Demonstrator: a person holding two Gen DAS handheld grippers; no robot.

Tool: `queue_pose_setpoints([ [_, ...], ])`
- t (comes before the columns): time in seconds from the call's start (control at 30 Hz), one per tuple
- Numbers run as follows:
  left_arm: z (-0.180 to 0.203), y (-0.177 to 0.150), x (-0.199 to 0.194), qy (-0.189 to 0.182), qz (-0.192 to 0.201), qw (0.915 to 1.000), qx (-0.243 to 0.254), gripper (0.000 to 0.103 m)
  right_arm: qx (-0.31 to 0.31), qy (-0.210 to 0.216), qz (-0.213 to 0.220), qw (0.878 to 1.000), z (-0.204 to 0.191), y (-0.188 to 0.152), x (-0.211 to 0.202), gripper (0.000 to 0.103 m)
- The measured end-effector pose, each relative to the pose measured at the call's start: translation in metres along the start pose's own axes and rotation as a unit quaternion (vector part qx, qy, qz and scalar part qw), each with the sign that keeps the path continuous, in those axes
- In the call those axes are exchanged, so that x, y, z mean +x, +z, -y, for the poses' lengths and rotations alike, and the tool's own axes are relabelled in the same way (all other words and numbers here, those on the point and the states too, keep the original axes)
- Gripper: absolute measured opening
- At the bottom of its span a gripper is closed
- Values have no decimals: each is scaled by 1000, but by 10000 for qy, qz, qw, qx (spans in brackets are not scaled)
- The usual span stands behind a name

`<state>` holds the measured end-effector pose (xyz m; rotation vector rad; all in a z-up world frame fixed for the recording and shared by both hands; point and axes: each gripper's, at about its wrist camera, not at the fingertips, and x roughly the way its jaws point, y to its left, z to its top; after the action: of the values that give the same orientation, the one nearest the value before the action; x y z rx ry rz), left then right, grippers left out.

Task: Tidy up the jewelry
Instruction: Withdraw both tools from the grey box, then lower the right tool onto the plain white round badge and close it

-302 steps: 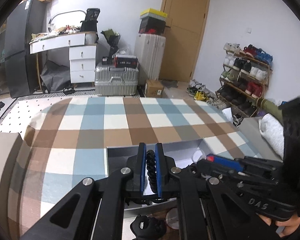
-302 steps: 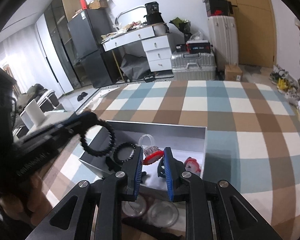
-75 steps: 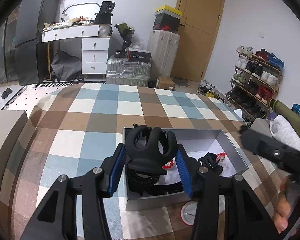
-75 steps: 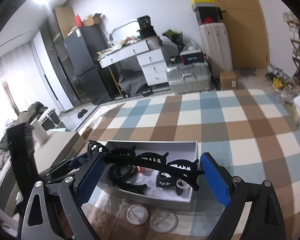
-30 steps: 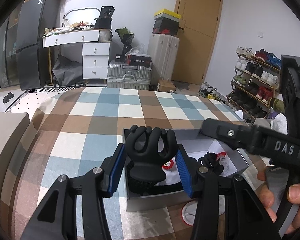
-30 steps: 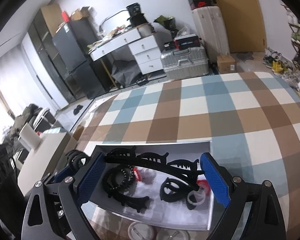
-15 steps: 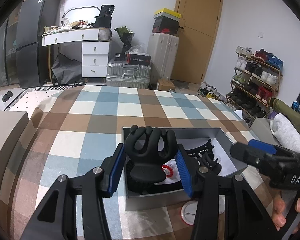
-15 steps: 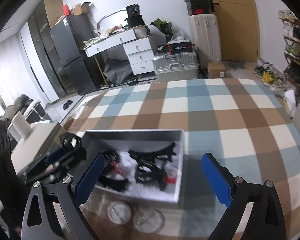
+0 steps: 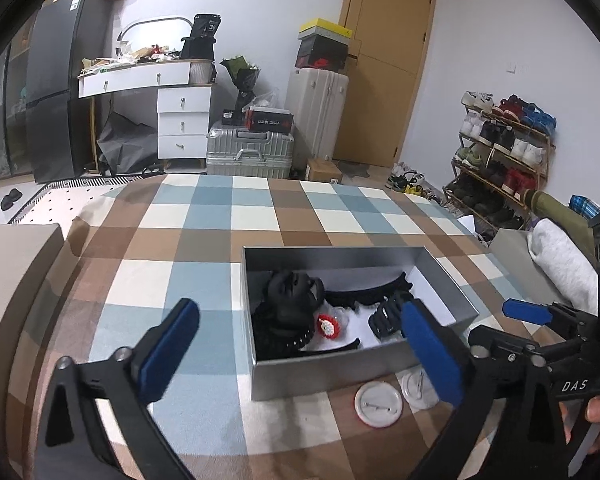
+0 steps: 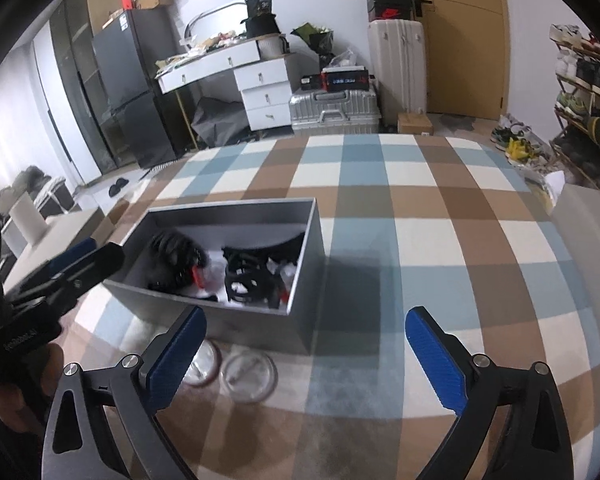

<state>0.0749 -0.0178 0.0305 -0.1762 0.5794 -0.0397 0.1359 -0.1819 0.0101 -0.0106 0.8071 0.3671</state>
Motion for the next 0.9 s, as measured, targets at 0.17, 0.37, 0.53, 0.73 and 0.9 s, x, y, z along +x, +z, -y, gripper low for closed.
queue_pose_setpoints([
  [0.17,2,-6,-4,39,-24,9999,161,101,-225,-19,-238,9995,-4,-11,2,101],
  [0.37,-5,-12,-6,-50,-185,9998,111,101,-730,-122,-594,9955,-19,-23,17,101],
  [0.53,-8,-15,-6,-241,-333,9991,-44,101,-1002,-113,-834,9914,-32,-32,31,101],
  [0.73,-7,-16,-3,-103,-395,9992,-18,101,-1177,-260,-1029,9874,-39,-38,44,99],
  [0.9,-11,-17,-3,8,-393,9992,-90,101,-1119,-181,-1036,9881,-39,-38,47,97],
])
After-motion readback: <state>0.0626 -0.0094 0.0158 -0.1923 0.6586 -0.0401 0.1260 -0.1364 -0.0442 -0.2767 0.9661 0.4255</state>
